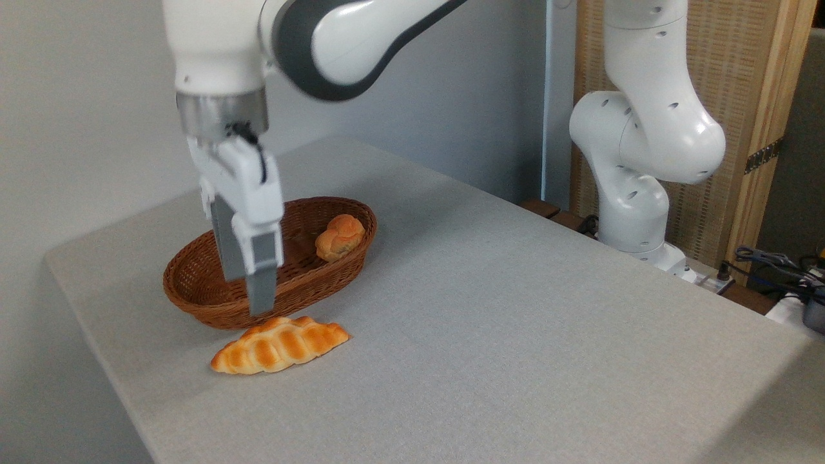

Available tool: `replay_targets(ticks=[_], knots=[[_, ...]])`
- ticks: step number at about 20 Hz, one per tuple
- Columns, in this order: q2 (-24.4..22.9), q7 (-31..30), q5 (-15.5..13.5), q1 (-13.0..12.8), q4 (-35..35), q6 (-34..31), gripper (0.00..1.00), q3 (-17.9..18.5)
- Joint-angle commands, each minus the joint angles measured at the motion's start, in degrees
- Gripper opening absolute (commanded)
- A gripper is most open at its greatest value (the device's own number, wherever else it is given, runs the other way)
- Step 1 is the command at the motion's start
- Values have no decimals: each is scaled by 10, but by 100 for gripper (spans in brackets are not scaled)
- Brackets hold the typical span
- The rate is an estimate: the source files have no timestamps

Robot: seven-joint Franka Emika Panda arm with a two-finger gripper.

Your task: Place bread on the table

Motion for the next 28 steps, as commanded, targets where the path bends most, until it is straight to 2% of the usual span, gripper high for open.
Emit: replay_targets(ticks=[1, 5, 7, 12, 18, 28], knots=[[-53, -4, -48, 14, -5, -107, 100, 23], [-59, -7, -47, 14, 33, -233, 100, 24], [-59, -6, -47, 14, 42, -261, 100, 25], [-59, -3, -42, 14, 42, -248, 100, 25], [-57, -2, -39, 14, 42, -190, 100, 26], [-57, -2, -28, 14, 42, -193, 100, 26]])
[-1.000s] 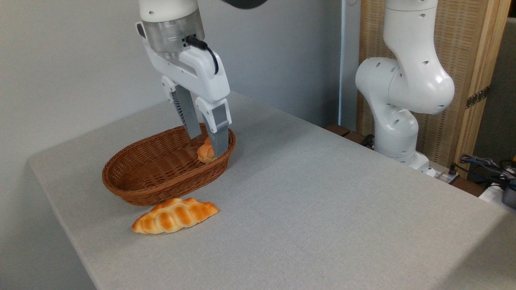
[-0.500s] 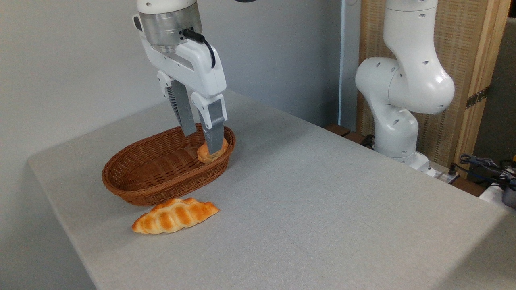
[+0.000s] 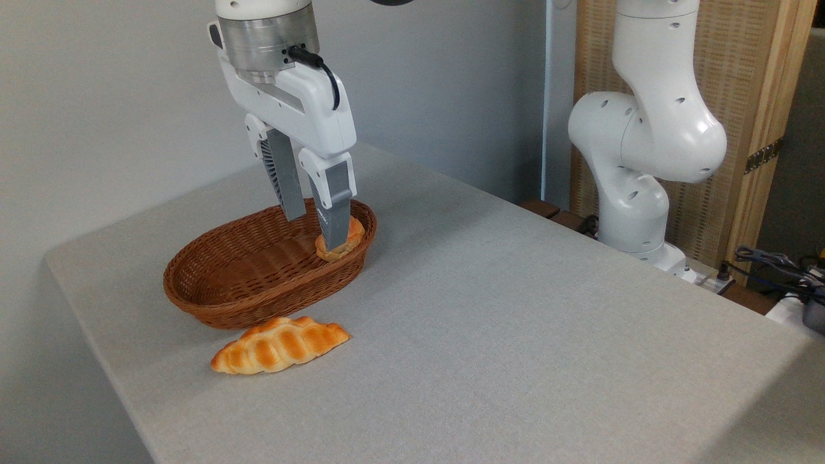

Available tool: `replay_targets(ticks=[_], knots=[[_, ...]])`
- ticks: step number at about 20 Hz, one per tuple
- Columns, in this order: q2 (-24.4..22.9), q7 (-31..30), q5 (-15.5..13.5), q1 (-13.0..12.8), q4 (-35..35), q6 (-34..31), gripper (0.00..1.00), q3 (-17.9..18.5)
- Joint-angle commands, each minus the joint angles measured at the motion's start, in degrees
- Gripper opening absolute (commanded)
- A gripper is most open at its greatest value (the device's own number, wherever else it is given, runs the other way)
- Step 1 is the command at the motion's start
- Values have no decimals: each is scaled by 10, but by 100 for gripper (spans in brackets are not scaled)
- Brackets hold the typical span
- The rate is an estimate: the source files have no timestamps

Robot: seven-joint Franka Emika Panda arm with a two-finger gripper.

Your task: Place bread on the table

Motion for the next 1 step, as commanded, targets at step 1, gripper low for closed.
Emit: replay_targets(ticks=[1], knots=[[4, -1, 7, -3, 9, -1, 100, 5]])
